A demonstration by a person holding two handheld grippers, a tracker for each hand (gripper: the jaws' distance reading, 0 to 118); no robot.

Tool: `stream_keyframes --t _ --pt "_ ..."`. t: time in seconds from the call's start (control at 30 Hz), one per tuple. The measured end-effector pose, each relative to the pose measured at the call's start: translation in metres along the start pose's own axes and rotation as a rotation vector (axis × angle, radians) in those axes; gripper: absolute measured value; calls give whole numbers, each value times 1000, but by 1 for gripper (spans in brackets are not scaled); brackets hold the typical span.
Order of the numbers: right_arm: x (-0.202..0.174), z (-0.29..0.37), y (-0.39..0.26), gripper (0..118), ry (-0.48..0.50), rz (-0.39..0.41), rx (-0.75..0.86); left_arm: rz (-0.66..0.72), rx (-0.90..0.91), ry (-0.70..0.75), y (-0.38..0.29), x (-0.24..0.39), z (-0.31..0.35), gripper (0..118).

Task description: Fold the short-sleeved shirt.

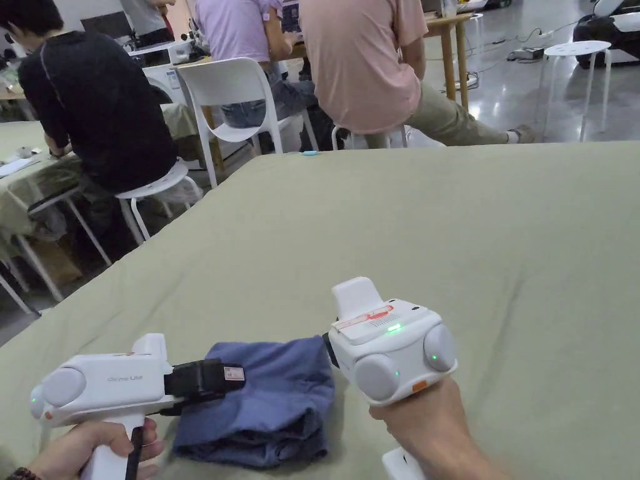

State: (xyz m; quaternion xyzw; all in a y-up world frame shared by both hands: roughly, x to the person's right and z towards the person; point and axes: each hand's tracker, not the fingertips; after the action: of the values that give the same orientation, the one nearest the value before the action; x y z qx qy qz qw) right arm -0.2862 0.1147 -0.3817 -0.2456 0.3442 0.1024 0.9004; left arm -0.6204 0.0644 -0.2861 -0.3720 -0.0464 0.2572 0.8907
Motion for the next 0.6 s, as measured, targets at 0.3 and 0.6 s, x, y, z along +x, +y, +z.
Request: stream_keyframes --t 0.3,0.6 --pt "59 73 1 0 -52 -77 20 -161 230 169 12 81 64 86" --pt "161 247 2 0 -309 -95 203 -425 605 91 -65 328 34 0"
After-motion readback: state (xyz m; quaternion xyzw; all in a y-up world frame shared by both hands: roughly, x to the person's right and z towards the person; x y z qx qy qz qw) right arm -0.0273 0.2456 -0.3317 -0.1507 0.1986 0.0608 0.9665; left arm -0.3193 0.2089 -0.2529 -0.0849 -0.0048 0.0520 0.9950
